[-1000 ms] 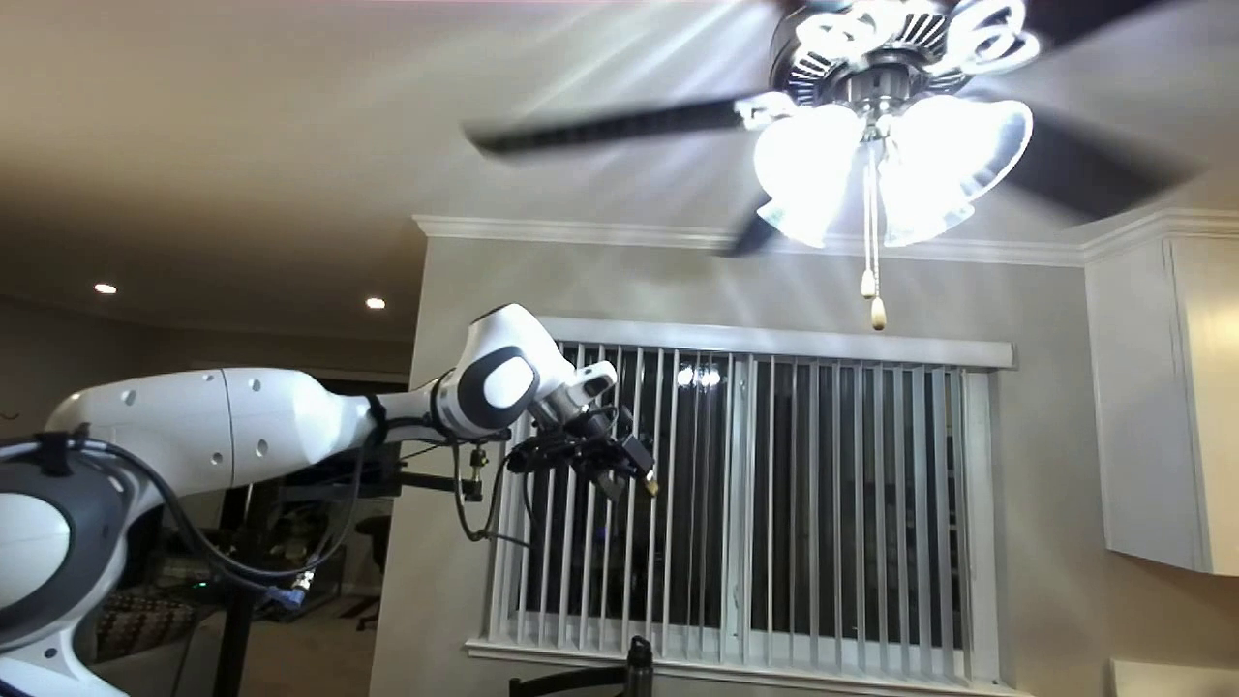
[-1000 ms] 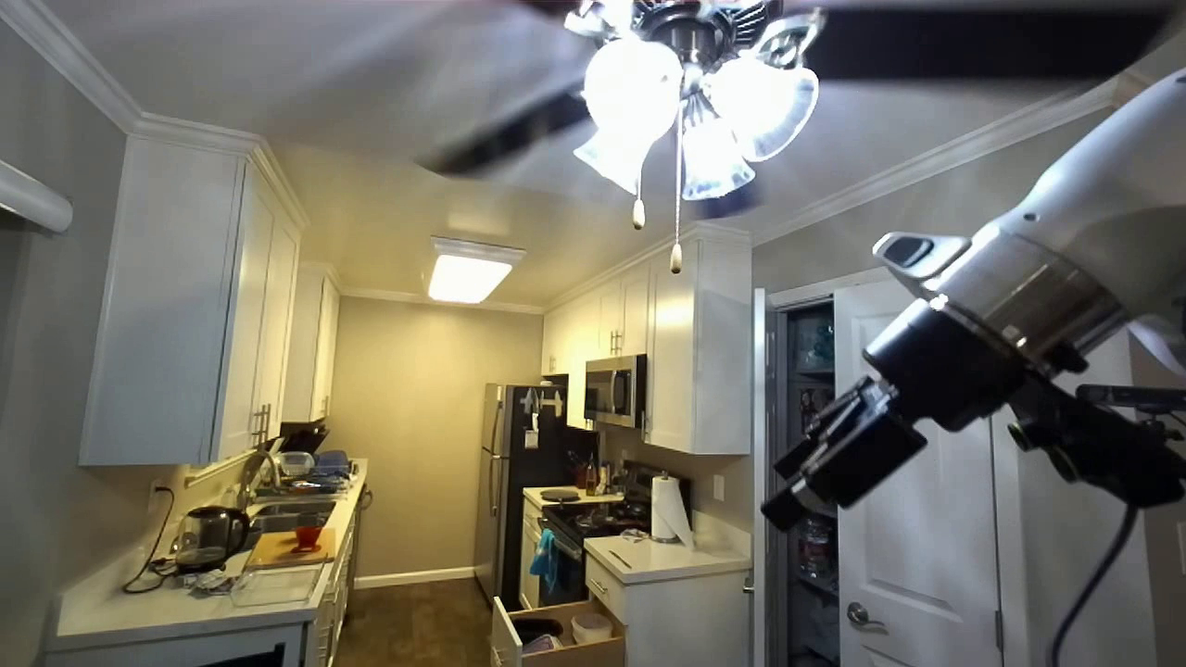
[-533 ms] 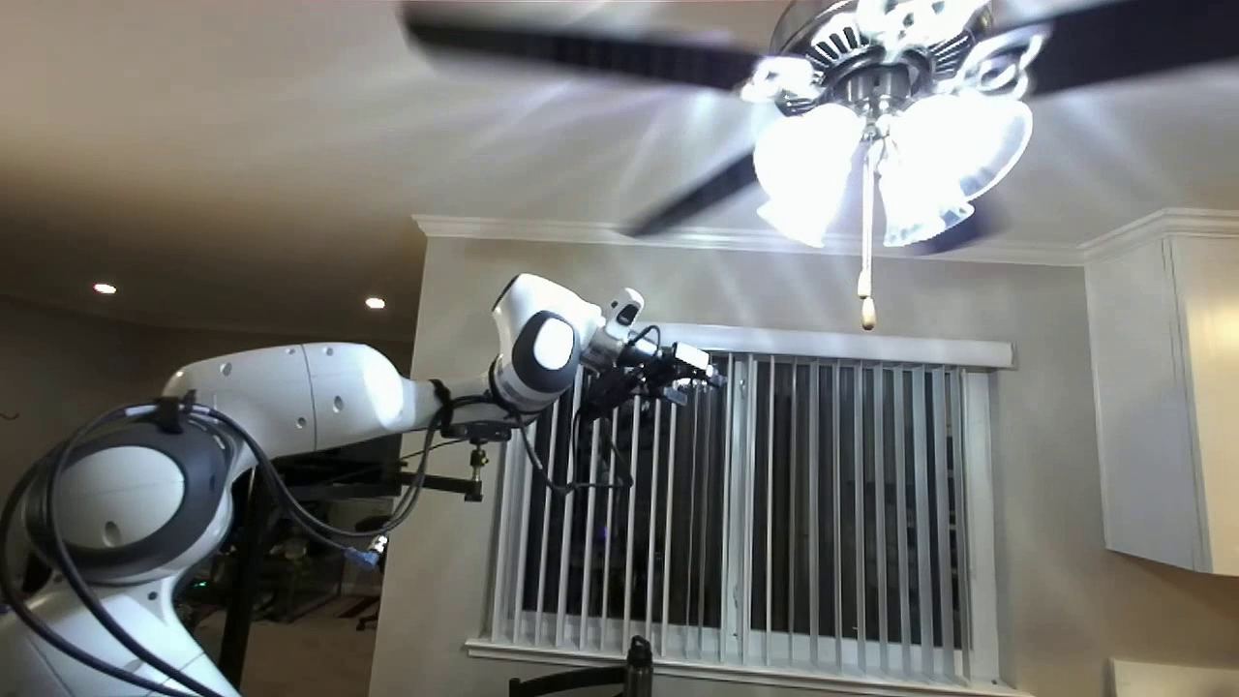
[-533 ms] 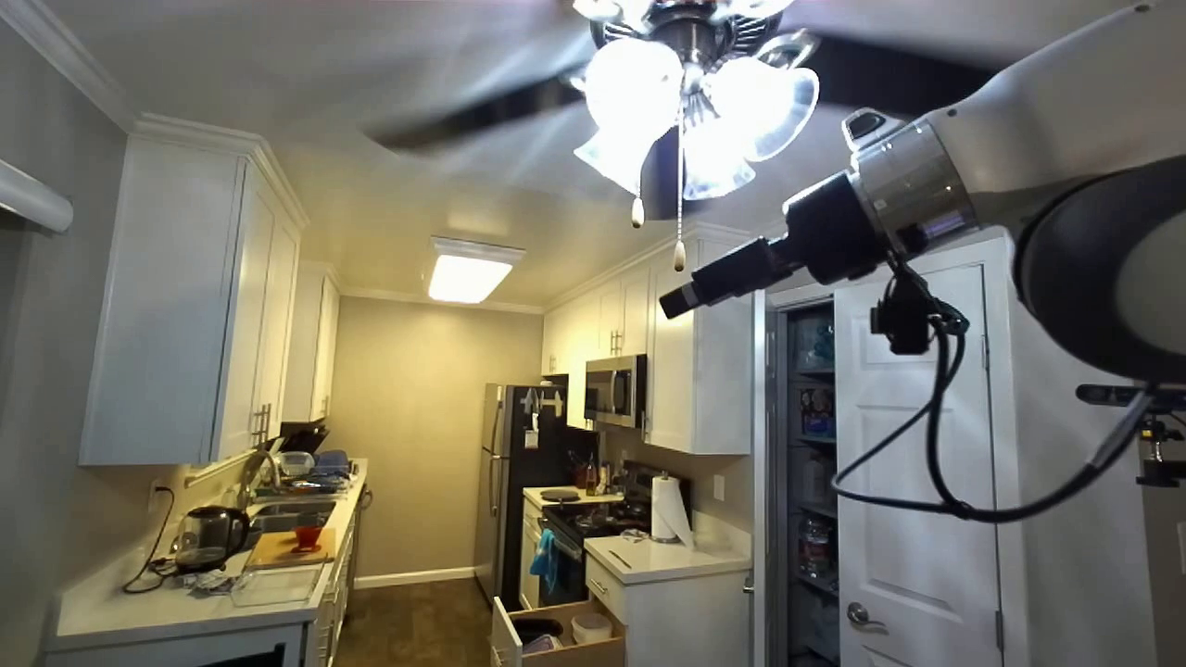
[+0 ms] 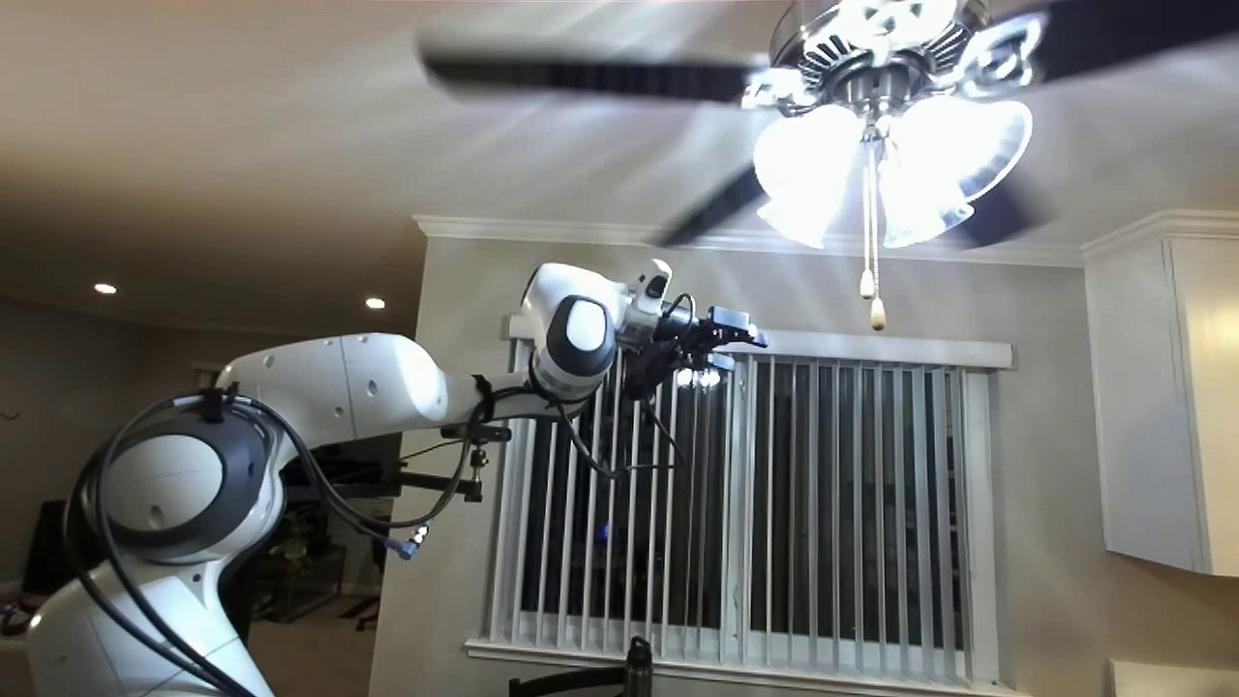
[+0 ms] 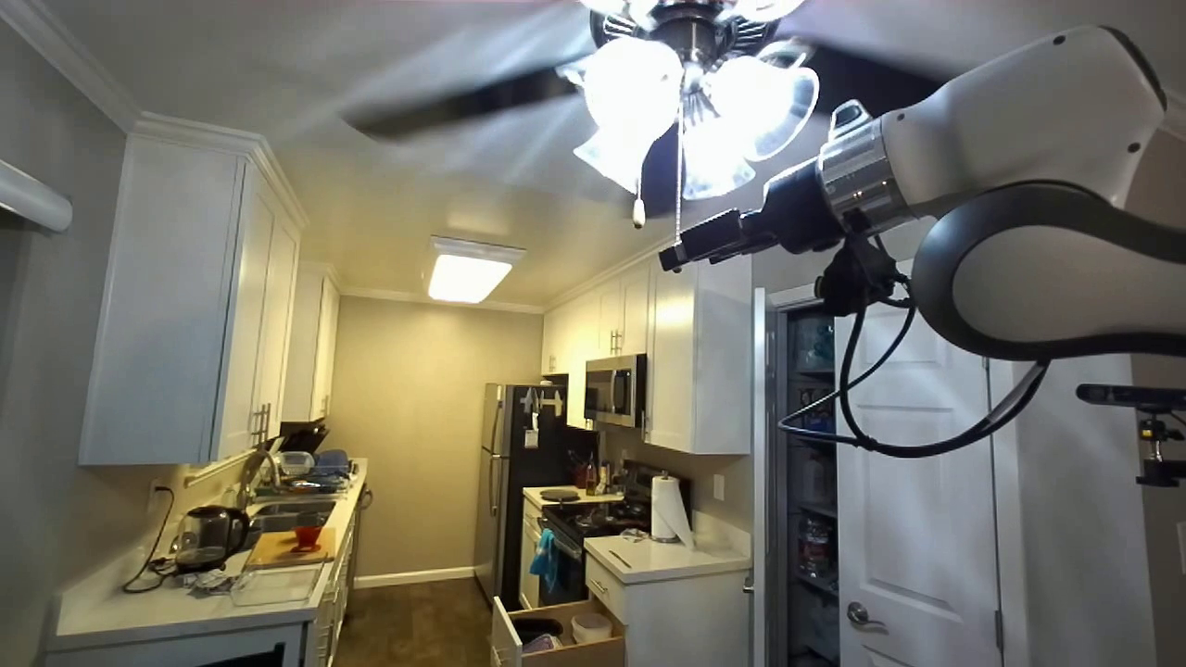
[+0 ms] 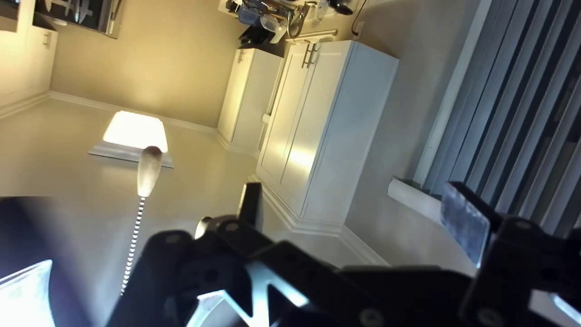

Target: Pull the longer cord of the ceiling lamp

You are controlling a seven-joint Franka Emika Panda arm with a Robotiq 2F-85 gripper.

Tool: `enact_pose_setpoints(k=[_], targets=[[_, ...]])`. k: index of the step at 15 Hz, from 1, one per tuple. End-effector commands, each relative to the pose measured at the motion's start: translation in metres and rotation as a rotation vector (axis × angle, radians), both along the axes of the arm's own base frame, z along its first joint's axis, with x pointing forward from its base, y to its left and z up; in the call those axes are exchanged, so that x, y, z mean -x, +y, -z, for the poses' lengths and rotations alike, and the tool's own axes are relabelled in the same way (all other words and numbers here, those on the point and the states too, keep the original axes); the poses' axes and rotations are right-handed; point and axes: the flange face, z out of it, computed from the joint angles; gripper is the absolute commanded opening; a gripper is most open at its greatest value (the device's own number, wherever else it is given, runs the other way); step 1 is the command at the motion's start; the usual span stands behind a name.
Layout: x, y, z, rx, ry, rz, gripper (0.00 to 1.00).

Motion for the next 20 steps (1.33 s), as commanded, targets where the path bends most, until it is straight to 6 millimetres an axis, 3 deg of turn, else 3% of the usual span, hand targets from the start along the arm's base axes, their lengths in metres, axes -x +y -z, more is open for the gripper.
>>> enact_pose_setpoints(k=[1, 5, 13, 20], targets=[[0.001, 0.002, -0.001, 0.001, -0.001, -0.003, 1.0], [0.003, 0.004, -0.001, 0.001, -0.002, -0.008, 1.0], [-0.039, -0.04, -0.057, -0.127, -0.162, 0.241, 1.0], [-0.097, -0.054, -0.033, -0.193, -0.11, 0.347, 1.0]])
